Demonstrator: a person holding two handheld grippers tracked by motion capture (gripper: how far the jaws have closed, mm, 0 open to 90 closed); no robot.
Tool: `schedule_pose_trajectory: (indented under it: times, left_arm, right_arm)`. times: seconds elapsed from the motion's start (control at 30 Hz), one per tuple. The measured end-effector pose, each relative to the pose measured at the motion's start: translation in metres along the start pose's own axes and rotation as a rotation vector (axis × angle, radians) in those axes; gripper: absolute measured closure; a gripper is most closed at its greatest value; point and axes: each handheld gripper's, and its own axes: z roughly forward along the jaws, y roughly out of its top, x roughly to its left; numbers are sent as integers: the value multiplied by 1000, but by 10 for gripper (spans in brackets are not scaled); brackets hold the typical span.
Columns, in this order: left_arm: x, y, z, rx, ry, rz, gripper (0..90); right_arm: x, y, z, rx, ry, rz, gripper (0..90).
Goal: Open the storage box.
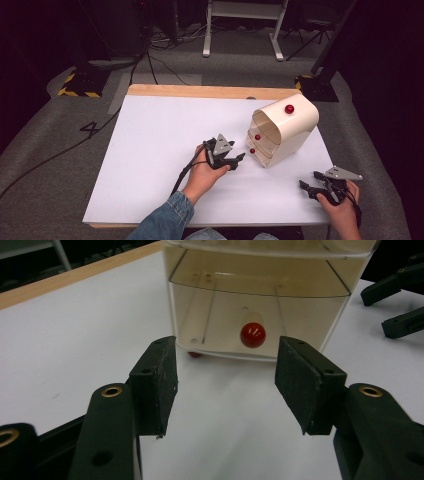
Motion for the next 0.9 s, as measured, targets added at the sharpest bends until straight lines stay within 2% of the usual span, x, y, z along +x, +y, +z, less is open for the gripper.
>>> schedule_pose_trajectory:
  times: [0.27, 0.47, 0.57, 0.6, 0.77, 0.9]
  left_arm:
    - [-9, -2, 28, -26, -29, -1, 523]
    - [-12, -6, 42, -47, -51, -32, 553]
    - [-13, -5, 45, -32, -42, -28, 579]
    - [-13, -5, 45, -31, -42, -28, 626]
    - [-13, -4, 46, -21, -40, -33, 728]
    - [-13, -4, 46, -21, -42, -30, 734]
  right_arm:
    - [0, 0, 0, 0, 1, 1, 273]
    - [0, 0, 0, 0, 2, 1, 273]
    - [0, 0, 0, 0, 2, 1, 273]
    - [0, 0, 0, 0, 3, 2, 273]
    - [0, 0, 0, 0, 3, 2, 273]
    - [0, 0, 0, 1, 1, 1, 273]
